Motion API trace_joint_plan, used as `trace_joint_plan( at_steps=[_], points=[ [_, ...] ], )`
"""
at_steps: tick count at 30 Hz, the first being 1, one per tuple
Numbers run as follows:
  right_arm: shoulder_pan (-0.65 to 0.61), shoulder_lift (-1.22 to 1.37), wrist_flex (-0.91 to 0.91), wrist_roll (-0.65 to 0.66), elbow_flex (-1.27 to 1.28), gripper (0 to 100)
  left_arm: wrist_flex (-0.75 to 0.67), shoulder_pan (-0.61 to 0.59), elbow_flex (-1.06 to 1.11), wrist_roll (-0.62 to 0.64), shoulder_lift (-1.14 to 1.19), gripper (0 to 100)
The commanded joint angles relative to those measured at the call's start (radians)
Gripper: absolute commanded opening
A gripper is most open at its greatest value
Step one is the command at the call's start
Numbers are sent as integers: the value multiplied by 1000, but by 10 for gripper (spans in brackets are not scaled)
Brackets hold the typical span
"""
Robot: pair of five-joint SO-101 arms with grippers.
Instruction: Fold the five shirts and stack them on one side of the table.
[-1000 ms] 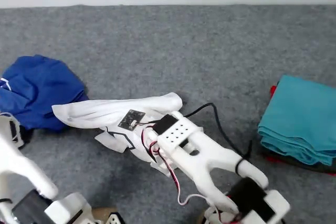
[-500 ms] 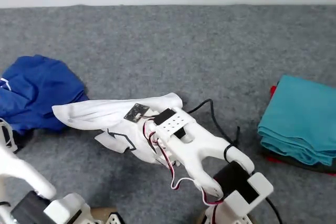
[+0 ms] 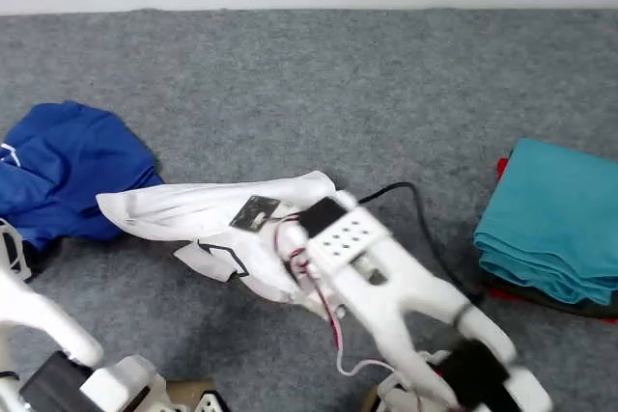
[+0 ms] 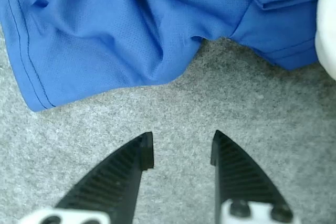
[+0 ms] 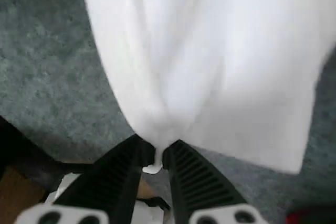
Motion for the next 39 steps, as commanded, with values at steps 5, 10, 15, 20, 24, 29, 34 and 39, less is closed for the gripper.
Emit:
trace_joint_plan(
  at_steps=[5, 10, 15, 20, 24, 29, 34, 39],
  points=[
    [262, -283, 154, 140, -66, 9, -17, 20, -8, -63, -41, 187],
    [441, -340, 236, 152, -318, 9, -11, 80, -12, -95, -43, 187],
    [561, -340, 274, 153, -528, 9, 5, 169, -12, -100, -72, 187],
    [647, -340, 266, 178, -589, 9, 41, 336, -5, -175, -167, 187],
    [671, -340, 265, 175, -589, 9, 109, 506, -5, -282, -187, 188],
    [694, -340, 257, 173, -586, 9, 285, 683, -4, -491, -187, 192],
    [694, -340, 237, 172, -534, 9, 330, 778, 85, -614, -187, 205],
    [694, -341, 229, 172, -509, 9, 327, 838, 202, -649, -187, 238]
  ],
)
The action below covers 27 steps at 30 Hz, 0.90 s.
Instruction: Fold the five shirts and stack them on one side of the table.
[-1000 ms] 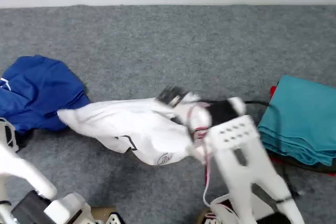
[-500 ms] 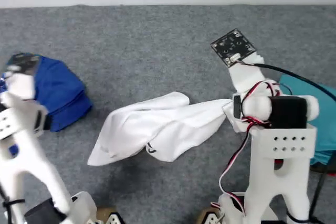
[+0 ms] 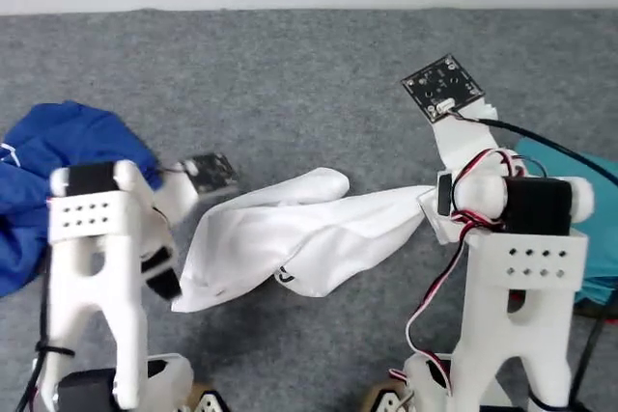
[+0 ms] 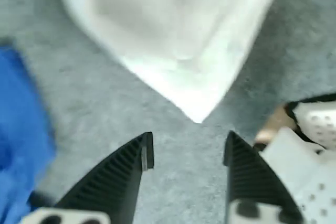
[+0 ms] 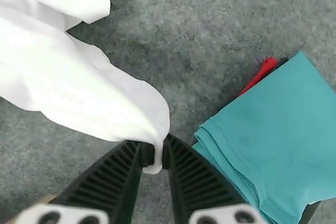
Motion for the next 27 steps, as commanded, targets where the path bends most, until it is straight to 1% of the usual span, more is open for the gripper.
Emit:
trace_joint_plan(
  at_steps=[1, 6, 11, 16, 20, 24, 27],
  points=[
    [12, -30, -8, 2, -5, 9, 2, 49, 44, -21, -35, 239],
    [12, -28, -10, 2, -3, 9, -149, 129, 159, -14, -35, 239],
    [12, -28, -18, 2, 23, 9, -324, 201, 265, 68, -35, 239],
    [12, -31, -39, 2, 66, 9, -462, 229, 360, 91, -34, 237],
    [12, -31, -53, 2, 63, 9, -589, 219, 473, 100, -34, 234],
    [12, -38, -53, 2, 60, 9, -597, 219, 481, 138, -37, 167],
    [12, -42, -51, 2, 51, 9, -589, 219, 463, 140, -48, 91]
  ],
)
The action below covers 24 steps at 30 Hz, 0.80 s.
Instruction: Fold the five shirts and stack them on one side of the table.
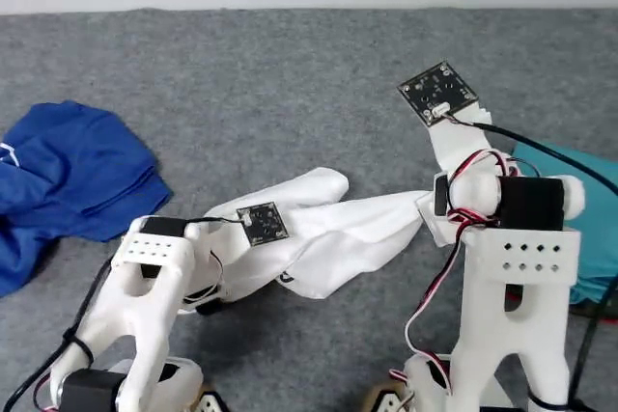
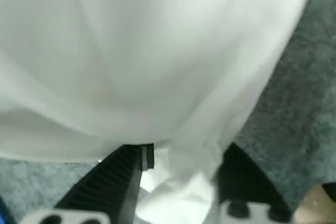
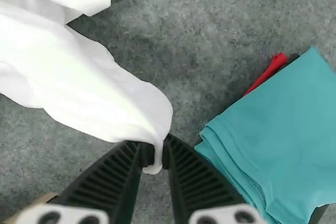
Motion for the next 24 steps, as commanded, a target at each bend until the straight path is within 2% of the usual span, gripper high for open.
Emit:
trace_joint_plan(
  at_steps=[1, 3, 7, 10, 13, 17, 24],
  points=[
    [12, -41, -15, 2, -35, 9, 17, -2, -33, 9, -41, 57],
    [12, -41, -15, 2, -81, 9, 95, -2, -96, 9, -63, 9],
    [12, -35, -18, 2, -196, 9, 279, -3, -288, 14, -173, 13],
    [12, -35, -18, 2, -269, 9, 347, -14, -455, 89, -295, 13],
    [12, -35, -25, 2, -351, 9, 347, -49, -608, 164, -381, 13],
    [12, -39, -125, 6, -459, 9, 333, -115, -776, 239, -404, 14],
    [5, -39, -334, 35, -623, 9, 143, -256, -975, 253, -411, 14]
  ],
)
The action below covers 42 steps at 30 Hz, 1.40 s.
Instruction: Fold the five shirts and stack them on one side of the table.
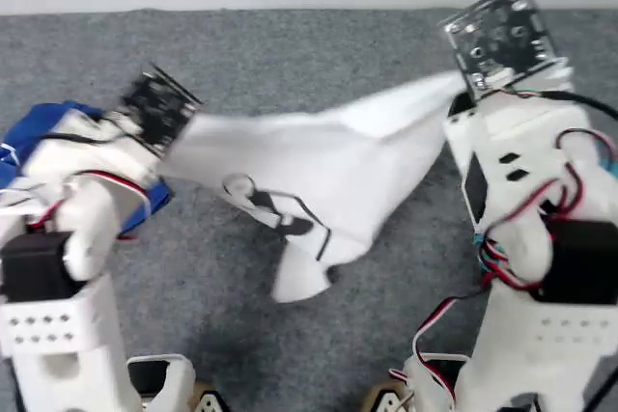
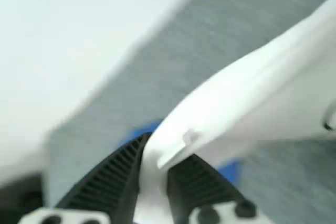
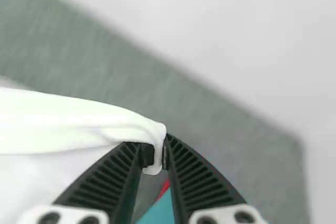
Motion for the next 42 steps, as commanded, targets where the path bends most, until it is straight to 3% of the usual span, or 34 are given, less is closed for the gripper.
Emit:
trace_joint_plan(
  at_steps=[1, 6, 14, 18, 25, 31, 36, 42],
  points=[
    [4, -41, -90, 55, -107, 9, -112, -44, -127, 14, -28, 14],
    [4, -41, -139, 160, -212, 9, -193, -41, -240, 11, -28, 14],
    [5, -41, -186, 318, -336, 9, -196, -40, -291, 8, -28, 15],
    [10, -42, -179, 364, -413, 9, -146, -28, -295, 8, -52, 15],
    [12, -42, -177, 459, -588, 9, 8, 161, -297, -80, -216, 15],
    [85, -42, -176, 508, -709, 9, 37, 169, -302, -81, -333, 15],
    [231, -30, -150, 506, -709, 10, 51, 169, -294, -81, -374, 15],
    [246, -8, -18, 508, -528, 10, 180, 180, -182, -81, -356, 15]
  ],
)
